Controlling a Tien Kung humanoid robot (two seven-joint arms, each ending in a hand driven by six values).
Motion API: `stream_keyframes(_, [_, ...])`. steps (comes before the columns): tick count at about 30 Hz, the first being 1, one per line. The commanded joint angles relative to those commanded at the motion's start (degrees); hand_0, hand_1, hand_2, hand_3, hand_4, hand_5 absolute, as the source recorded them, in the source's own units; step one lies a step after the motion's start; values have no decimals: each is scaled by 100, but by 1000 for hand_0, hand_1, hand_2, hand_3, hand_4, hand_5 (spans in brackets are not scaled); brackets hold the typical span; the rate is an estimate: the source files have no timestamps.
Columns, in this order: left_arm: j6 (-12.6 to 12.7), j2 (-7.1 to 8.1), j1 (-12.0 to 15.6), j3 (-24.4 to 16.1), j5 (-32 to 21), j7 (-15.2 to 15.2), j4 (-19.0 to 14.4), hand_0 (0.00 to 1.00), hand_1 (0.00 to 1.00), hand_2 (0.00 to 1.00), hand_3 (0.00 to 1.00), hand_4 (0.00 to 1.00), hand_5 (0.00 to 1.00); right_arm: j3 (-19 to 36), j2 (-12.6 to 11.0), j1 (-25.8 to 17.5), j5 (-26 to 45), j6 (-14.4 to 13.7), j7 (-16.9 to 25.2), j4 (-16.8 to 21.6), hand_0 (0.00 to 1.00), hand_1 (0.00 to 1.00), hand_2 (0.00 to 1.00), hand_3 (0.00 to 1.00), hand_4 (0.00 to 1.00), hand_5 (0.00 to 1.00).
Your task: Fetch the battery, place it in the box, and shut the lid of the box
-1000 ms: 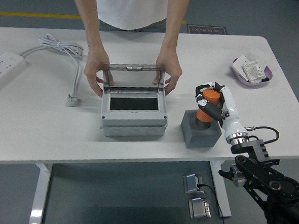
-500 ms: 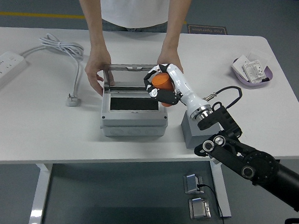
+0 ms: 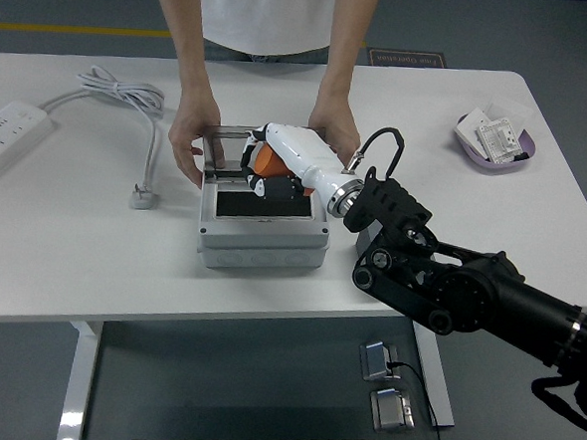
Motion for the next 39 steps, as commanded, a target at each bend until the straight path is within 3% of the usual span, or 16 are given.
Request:
stream_keyframes(17, [-26, -46, -147, -75, 238, 37, -14, 726, 747, 694, 672, 597, 338, -357, 273, 4, 282, -352, 441, -743, 184, 290, 247, 364, 52, 2])
stream_keyframes(25, [-27, -57, -171, -85, 290, 38, -18, 727, 748, 696, 671, 597, 340, -334, 303, -23, 374, -386, 600, -844, 189, 291, 256, 363, 43, 2])
stream_keyframes(26, [-26, -56, -169, -90, 298, 39, -18, 727, 747, 696, 673, 595, 343, -322, 306, -27, 369, -375, 617, -845, 231, 308, 302, 361, 85, 111])
stream_keyframes(31, [-22, -54, -159, -144, 358, 52, -14, 727, 747, 696, 673, 595, 343, -312, 309, -45, 425, -366, 714, -835, 231, 308, 302, 361, 85, 111])
stream_keyframes(32, [-22, -54, -157, -154, 368, 54, -13, 727, 749, 695, 671, 594, 346, -317, 308, -49, 441, -368, 725, -834, 317, 350, 340, 415, 319, 165])
stream_keyframes(37, [-21, -53, -146, -163, 373, 52, -12, 727, 749, 695, 671, 594, 346, -345, 293, -87, 511, -359, 771, -841, 317, 350, 340, 415, 319, 165])
stream_keyframes(38, [-21, -53, -144, -163, 373, 52, -12, 727, 748, 695, 671, 594, 348, -345, 289, -95, 523, -354, 781, -844, 630, 514, 506, 546, 505, 46])
stream_keyframes(39, [-21, -54, -141, -162, 373, 51, -12, 727, 748, 695, 671, 594, 348, -343, 285, -106, 537, -346, 793, -850, 630, 514, 506, 546, 505, 46])
